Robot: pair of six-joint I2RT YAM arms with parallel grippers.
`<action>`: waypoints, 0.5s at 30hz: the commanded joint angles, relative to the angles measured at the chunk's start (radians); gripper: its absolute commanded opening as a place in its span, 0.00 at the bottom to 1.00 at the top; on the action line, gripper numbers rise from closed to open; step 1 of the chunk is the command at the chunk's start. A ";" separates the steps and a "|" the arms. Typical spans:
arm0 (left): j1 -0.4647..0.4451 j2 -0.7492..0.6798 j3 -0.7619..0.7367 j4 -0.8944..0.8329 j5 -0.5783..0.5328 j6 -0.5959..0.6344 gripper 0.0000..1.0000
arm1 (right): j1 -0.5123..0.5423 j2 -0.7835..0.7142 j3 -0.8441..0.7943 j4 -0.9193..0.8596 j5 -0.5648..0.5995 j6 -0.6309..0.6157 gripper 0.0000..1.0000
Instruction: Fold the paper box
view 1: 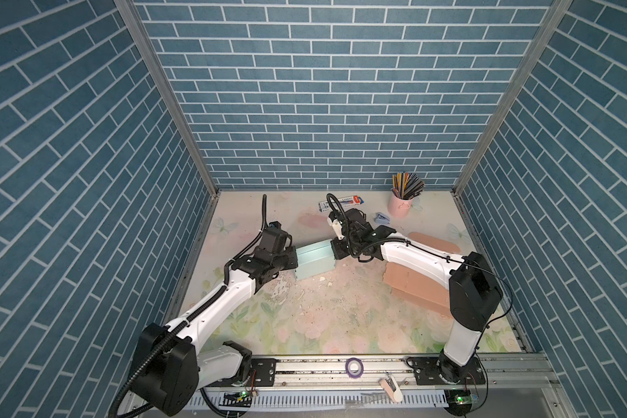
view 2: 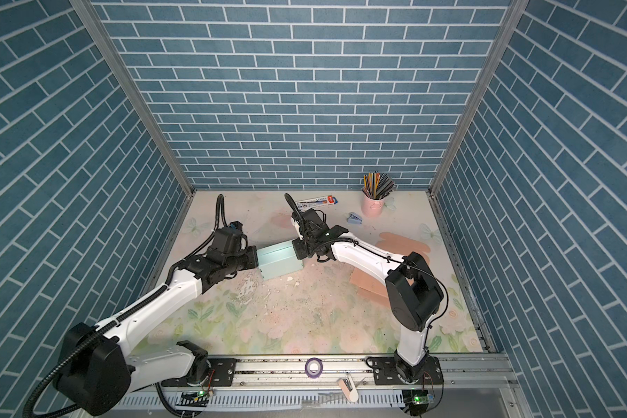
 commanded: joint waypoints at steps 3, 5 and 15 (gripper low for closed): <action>-0.024 0.007 -0.008 0.052 0.028 -0.023 0.00 | 0.039 -0.034 -0.002 0.042 -0.068 0.034 0.01; -0.025 0.009 -0.009 0.056 0.029 -0.024 0.00 | 0.041 -0.027 -0.003 0.043 -0.069 0.035 0.01; -0.042 0.021 -0.030 0.087 0.015 -0.044 0.00 | 0.046 -0.022 -0.030 0.058 -0.065 0.047 0.01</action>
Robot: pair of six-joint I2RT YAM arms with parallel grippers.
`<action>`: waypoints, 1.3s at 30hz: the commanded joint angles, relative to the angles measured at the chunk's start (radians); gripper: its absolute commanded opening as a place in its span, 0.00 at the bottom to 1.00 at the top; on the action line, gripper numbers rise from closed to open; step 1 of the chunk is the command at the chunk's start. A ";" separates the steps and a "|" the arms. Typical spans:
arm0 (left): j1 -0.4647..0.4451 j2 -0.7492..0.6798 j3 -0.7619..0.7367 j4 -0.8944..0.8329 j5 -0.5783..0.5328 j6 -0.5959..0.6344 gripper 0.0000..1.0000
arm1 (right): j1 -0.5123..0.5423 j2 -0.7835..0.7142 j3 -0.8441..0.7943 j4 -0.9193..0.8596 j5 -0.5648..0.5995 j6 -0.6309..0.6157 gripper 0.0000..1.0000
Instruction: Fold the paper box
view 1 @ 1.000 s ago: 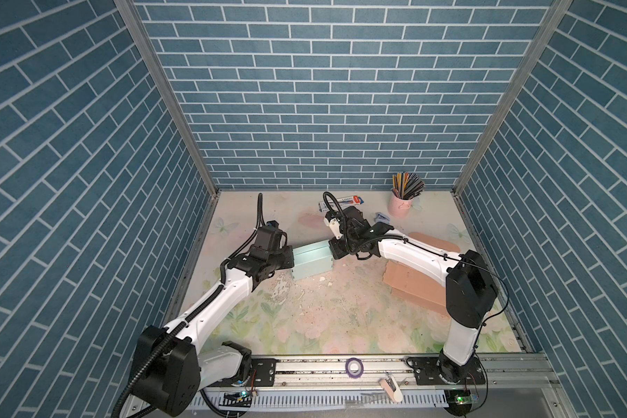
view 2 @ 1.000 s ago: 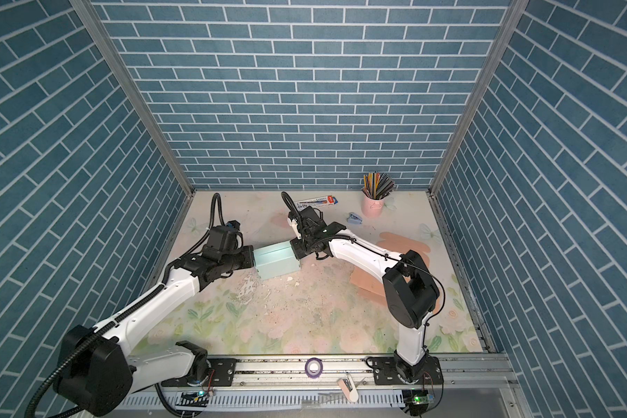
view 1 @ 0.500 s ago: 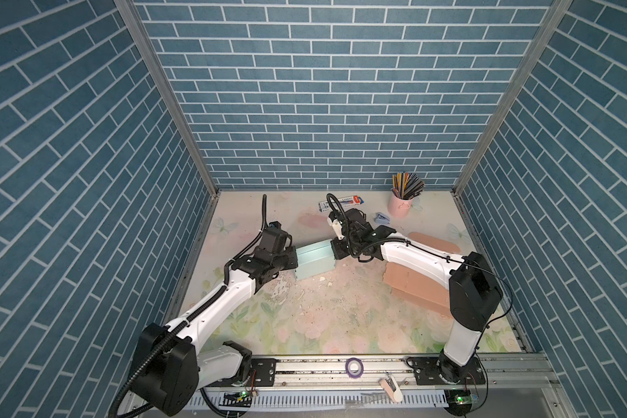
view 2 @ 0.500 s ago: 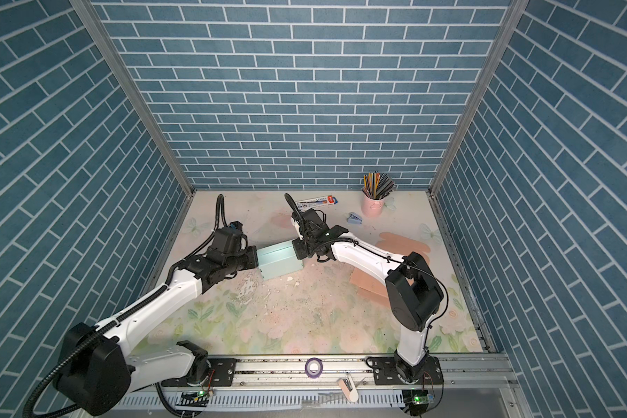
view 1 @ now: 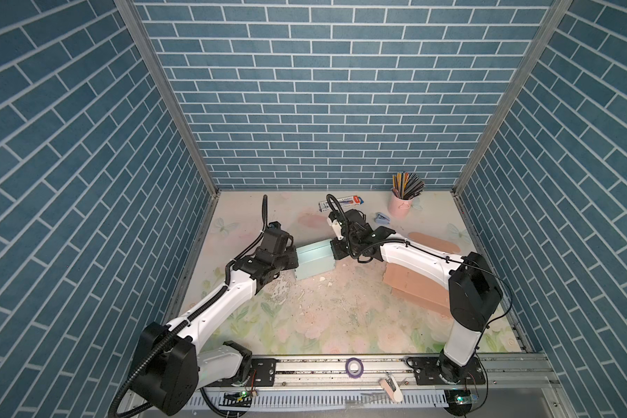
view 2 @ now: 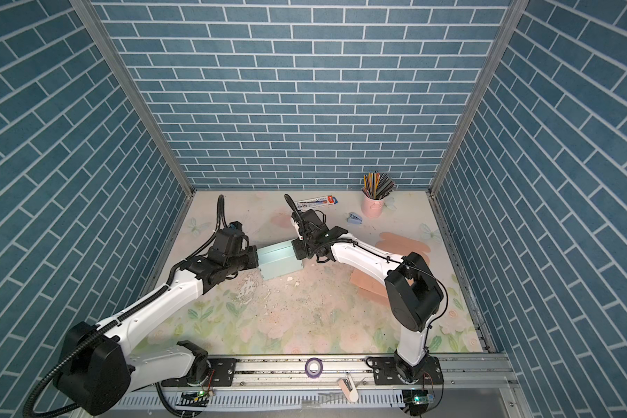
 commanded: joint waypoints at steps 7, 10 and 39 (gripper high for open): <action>-0.044 0.018 -0.030 0.079 0.038 -0.035 0.00 | 0.045 -0.032 -0.025 0.044 -0.079 0.049 0.01; -0.049 0.017 -0.036 0.082 0.031 -0.038 0.00 | 0.047 -0.032 -0.026 0.047 -0.078 0.050 0.01; -0.073 -0.019 -0.058 0.107 -0.036 -0.141 0.00 | 0.105 -0.048 -0.068 0.069 0.077 0.027 0.03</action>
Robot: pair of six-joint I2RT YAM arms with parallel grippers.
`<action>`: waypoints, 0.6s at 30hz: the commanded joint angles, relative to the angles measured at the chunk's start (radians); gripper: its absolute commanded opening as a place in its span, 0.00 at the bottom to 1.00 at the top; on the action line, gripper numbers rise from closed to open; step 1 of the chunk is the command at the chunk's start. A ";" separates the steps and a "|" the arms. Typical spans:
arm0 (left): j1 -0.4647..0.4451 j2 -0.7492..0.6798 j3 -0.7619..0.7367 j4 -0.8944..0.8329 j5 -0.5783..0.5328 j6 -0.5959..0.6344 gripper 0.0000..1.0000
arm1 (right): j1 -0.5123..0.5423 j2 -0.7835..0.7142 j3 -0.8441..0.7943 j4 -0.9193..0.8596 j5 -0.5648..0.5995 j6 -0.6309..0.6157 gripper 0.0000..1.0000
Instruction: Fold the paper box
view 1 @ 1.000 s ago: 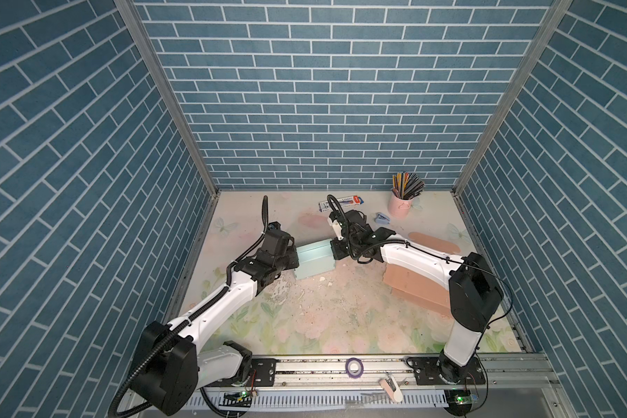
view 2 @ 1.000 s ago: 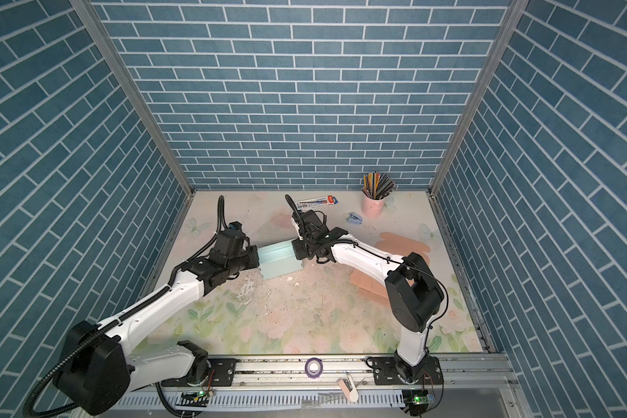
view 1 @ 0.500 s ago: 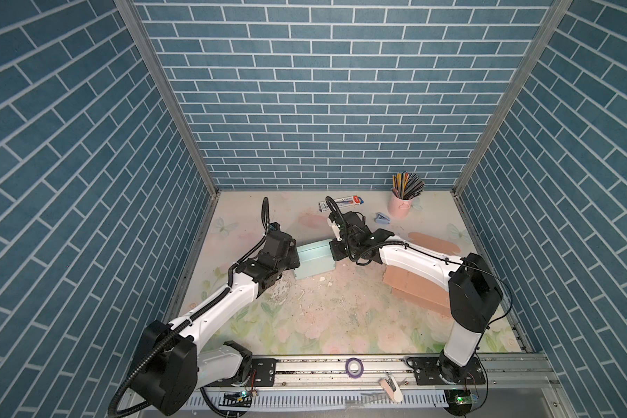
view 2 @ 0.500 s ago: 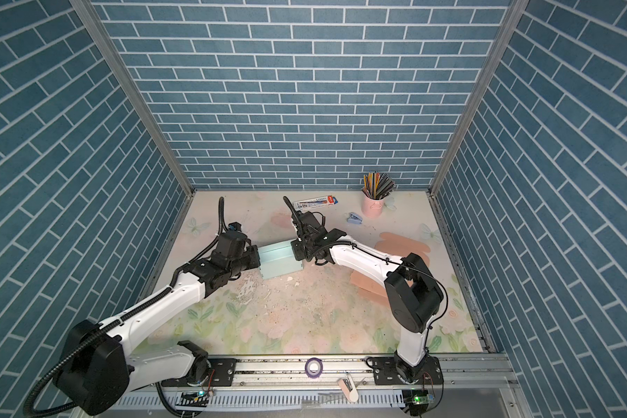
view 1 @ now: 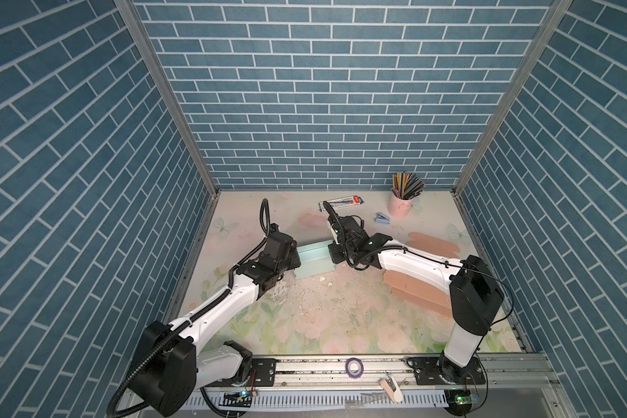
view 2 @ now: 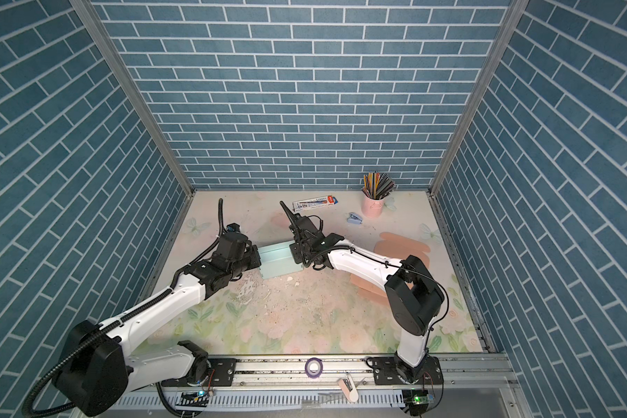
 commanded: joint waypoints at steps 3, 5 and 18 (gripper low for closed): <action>-0.027 -0.005 -0.012 0.013 0.059 -0.027 0.00 | 0.045 -0.025 -0.018 0.030 -0.079 0.002 0.03; -0.027 0.002 -0.016 0.016 0.059 -0.028 0.00 | 0.045 -0.028 -0.024 0.035 -0.081 0.003 0.02; -0.040 -0.024 -0.108 0.050 0.023 -0.013 0.00 | 0.045 -0.032 -0.015 0.037 -0.107 0.009 0.03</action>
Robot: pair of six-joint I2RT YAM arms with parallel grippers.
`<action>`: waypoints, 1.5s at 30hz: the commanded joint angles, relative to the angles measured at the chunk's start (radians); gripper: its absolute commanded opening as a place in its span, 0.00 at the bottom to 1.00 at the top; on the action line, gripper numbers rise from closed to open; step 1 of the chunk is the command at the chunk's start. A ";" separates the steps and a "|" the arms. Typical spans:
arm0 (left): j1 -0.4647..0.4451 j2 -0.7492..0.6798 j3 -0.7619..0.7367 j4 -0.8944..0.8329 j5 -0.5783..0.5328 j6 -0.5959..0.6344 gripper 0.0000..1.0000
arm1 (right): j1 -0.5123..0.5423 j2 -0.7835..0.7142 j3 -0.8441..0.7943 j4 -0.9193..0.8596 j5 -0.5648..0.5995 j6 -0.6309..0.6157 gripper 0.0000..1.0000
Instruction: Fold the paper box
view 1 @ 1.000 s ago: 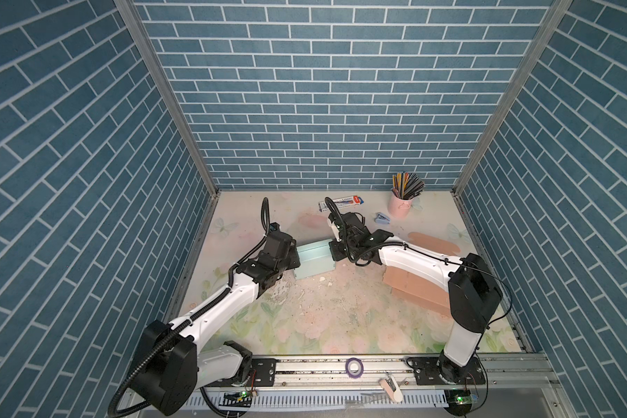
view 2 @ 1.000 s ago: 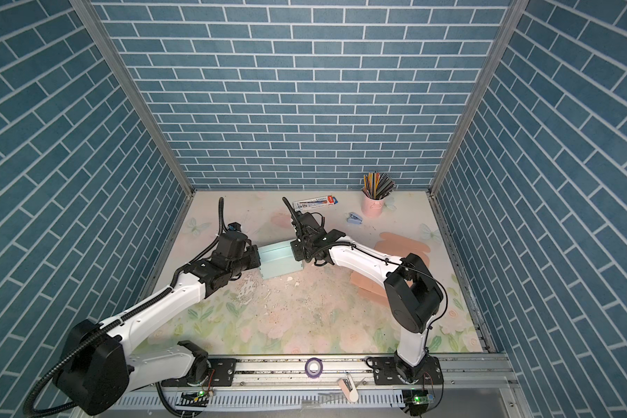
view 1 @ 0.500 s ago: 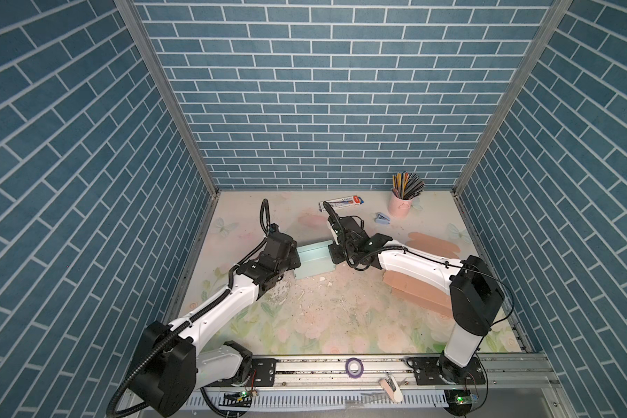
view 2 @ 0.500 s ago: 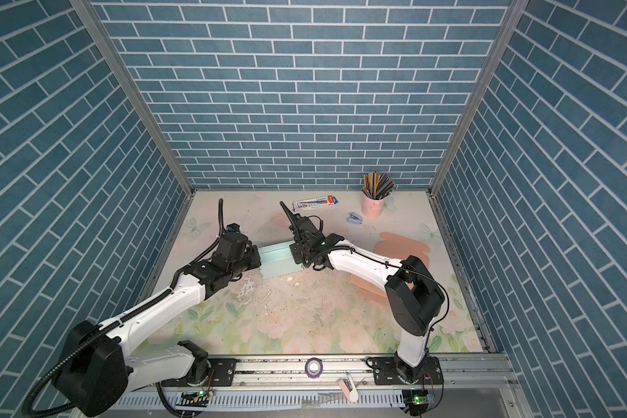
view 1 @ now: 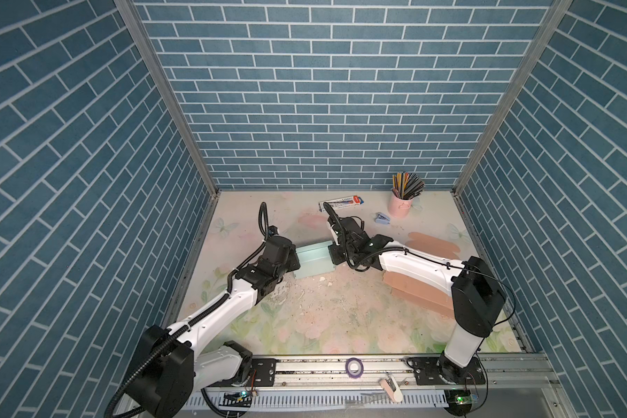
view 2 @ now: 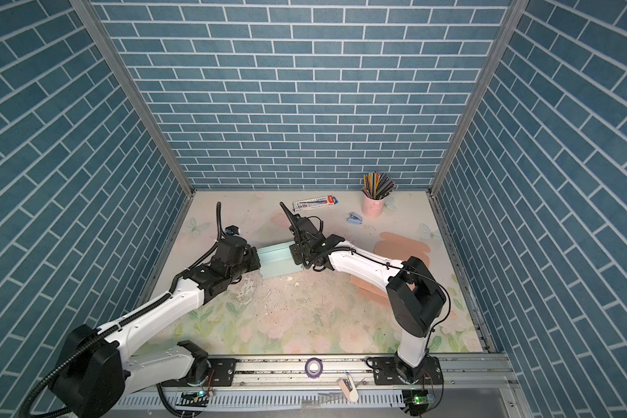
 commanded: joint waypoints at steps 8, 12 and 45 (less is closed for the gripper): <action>-0.046 0.003 -0.062 -0.008 0.025 -0.008 0.00 | 0.039 -0.019 0.010 0.027 -0.126 0.023 0.07; -0.053 0.008 -0.058 -0.011 0.021 -0.005 0.00 | 0.039 -0.021 0.012 0.037 -0.139 0.034 0.07; -0.099 0.001 -0.059 -0.017 0.003 -0.019 0.00 | 0.053 -0.034 0.034 0.026 -0.154 0.053 0.05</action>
